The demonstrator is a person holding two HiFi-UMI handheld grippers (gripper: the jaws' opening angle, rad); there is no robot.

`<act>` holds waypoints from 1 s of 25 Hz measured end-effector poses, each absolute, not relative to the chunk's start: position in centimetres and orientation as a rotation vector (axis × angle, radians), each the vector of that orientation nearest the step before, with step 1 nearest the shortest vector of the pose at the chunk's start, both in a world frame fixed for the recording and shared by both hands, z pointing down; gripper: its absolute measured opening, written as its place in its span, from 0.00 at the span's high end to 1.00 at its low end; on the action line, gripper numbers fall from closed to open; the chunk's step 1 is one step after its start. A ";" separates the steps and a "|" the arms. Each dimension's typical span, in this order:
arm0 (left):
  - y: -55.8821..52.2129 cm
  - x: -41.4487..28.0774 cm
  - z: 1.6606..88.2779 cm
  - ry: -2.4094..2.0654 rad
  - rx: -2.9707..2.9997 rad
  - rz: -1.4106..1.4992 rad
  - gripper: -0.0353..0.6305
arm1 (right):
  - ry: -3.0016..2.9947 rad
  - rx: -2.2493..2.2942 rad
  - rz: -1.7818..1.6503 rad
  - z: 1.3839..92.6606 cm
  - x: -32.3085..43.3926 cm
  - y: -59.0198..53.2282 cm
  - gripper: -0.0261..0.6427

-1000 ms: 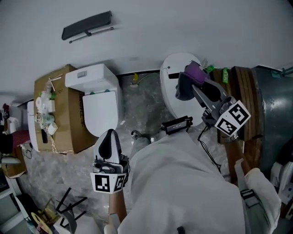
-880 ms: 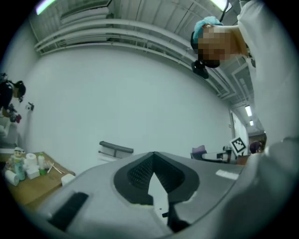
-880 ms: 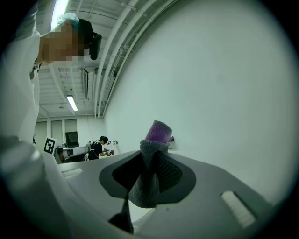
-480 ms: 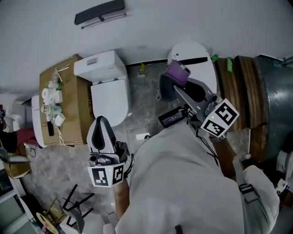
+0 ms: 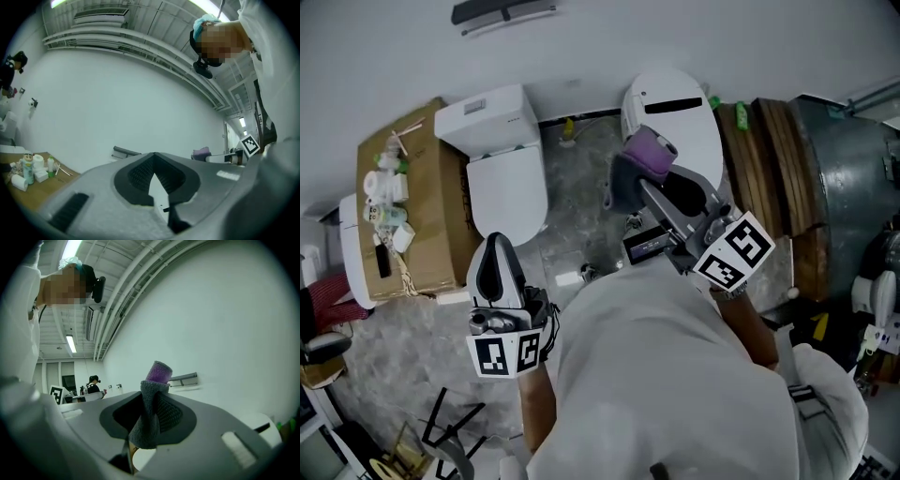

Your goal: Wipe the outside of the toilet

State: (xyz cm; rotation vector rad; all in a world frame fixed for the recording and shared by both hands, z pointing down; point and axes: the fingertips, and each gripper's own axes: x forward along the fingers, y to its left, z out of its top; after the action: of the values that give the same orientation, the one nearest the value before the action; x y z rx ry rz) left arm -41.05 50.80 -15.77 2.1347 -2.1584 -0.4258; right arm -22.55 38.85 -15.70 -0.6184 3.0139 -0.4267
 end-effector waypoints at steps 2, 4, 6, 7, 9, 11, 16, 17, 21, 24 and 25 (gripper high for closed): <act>50.8 -40.3 -15.2 -2.099 2.166 -0.430 0.94 | 3.011 -0.684 -0.419 -15.7 -21.4 39.8 0.83; 50.5 -39.0 -15.1 -2.040 2.211 -0.429 0.94 | 2.996 -0.754 -0.415 -15.8 -19.7 40.4 0.83; 50.0 -37.2 -15.3 -1.985 2.274 -0.417 0.94 | 2.970 -0.820 -0.405 -16.1 -17.5 40.9 0.83; 49.8 -36.2 -15.6 -1.962 2.303 -0.413 0.94 | 2.954 -0.850 -0.397 -16.3 -16.3 41.1 0.83; 49.4 -34.1 -16.1 -1.927 2.343 -0.419 0.94 | 2.924 -0.903 -0.381 -16.7 -13.6 41.4 0.83; 49.2 -31.9 -16.6 -1.906 2.362 -0.434 0.94 | 2.900 -0.949 -0.366 -17.0 -10.8 41.5 0.83; 48.5 -24.6 -16.8 -1.841 2.416 -0.414 0.94 | 2.842 -1.015 -0.351 -17.4 -3.2 41.9 0.83; 48.3 -22.7 -16.8 -1.827 2.426 -0.405 0.94 | 2.833 -1.024 -0.353 -17.4 -1.4 42.0 0.83; 48.0 -14.0 -16.6 -1.772 2.461 -0.379 0.94 | 2.815 -1.049 -0.363 -17.1 6.5 42.7 0.83; 48.2 -8.4 -16.1 -1.724 2.480 -0.366 0.94 | 2.800 -1.078 -0.369 -16.8 11.8 43.3 0.83; 48.5 -6.7 -16.0 -1.712 2.481 -0.365 0.94 | 2.795 -1.087 -0.374 -16.7 13.6 43.6 0.83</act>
State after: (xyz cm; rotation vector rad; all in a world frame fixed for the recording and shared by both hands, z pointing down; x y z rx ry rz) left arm -6.69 48.45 -15.96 2.4812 -1.7124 -0.3648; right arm 13.57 43.63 -16.70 -1.0873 2.7955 -0.3736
